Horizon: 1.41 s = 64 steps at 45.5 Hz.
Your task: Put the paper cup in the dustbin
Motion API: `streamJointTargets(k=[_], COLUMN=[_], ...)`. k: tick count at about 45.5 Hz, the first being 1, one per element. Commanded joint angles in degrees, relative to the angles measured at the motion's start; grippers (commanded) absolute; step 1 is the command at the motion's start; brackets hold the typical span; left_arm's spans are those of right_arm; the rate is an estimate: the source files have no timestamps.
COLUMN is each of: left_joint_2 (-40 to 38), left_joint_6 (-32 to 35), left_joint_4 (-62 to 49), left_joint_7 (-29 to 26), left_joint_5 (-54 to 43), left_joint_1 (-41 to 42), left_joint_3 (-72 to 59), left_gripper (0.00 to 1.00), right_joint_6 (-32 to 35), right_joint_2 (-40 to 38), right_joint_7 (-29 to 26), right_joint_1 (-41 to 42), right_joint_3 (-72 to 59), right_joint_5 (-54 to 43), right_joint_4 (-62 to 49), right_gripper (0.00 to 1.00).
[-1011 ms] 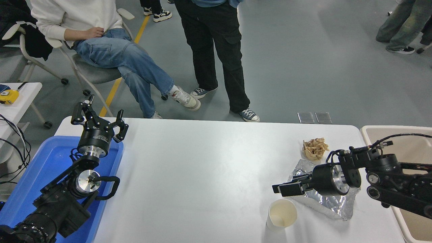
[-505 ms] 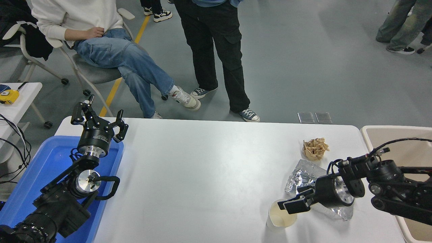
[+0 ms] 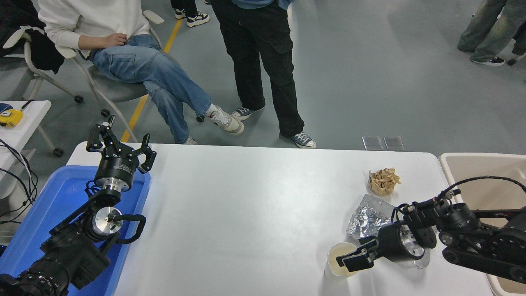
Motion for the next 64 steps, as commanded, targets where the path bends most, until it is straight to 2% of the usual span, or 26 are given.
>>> streamJointTargets(k=[1, 6, 13, 27, 57, 64], left_joint_2=[0.06, -0.03, -0.03, 0.06, -0.03, -0.03], left_joint_6=[-0.02, -0.03, -0.03, -0.03, 0.06, -0.03], left_joint_4=[0.00, 0.00, 0.00, 0.00, 0.00, 0.00], left_joint_7=[0.00, 0.00, 0.00, 0.00, 0.00, 0.00], left_joint_5=[0.00, 0.00, 0.00, 0.00, 0.00, 0.00], left_joint_1=[0.00, 0.00, 0.00, 0.00, 0.00, 0.00], left_joint_3=[0.01, 0.01, 0.01, 0.01, 0.01, 0.01], left_gripper=[1.00, 1.00, 1.00, 1.00, 1.00, 1.00], right_joint_6=[-0.01, -0.10, -0.10, -0.10, -0.01, 0.43], right_joint_2=[0.43, 0.43, 0.43, 0.43, -0.89, -2.56], right_joint_7=[0.53, 0.53, 0.53, 0.53, 0.70, 0.79], right_joint_1=[0.14, 0.23, 0.67, 0.93, 1.37, 3.92], right_joint_3=[-0.11, -0.03, -0.03, -0.03, 0.15, 0.41], right_joint_5=[-0.08, 0.01, -0.08, -0.16, 0.89, 2.29], right_joint_4=[-0.66, -1.45, -1.54, -1.71, -1.10, 0.21], right_gripper=[0.92, 0.81, 0.35, 0.00, 0.00, 0.00])
